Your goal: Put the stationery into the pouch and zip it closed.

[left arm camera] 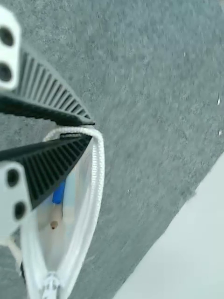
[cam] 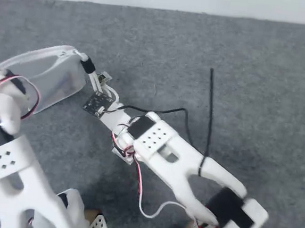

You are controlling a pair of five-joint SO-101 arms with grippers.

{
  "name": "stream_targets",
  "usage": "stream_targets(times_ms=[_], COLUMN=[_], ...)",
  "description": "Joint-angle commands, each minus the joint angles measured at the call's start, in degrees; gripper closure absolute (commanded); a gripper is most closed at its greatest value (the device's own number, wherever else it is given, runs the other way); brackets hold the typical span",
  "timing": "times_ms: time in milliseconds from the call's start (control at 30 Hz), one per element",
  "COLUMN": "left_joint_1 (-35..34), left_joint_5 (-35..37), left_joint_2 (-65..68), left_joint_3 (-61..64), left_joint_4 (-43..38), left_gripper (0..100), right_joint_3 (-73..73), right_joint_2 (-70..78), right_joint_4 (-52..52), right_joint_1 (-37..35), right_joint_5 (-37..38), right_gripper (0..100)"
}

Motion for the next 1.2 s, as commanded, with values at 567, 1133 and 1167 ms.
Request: stream_targets(times_ms=[567, 1133, 1167], left_joint_1=[17.85, 18.99, 18.99], left_joint_5=[-4.57, -6.15, -6.15], left_joint_2=[-0.53, -0.53, -0.53], left_joint_3=[-0.84, -0.66, -0.57], left_joint_4=[2.99, 3.78, 3.78], left_gripper=[99, 99, 99], right_joint_3=[14.24, 16.70, 16.70], right_joint_2=[-28.70, -45.67, -46.20], right_joint_4=[-15.60, -24.84, -26.33], right_joint_1=[2.68, 2.42, 2.42], right_joint_5=[-6.24, -6.33, -6.33], right_gripper=[98.8, 99.1, 99.1])
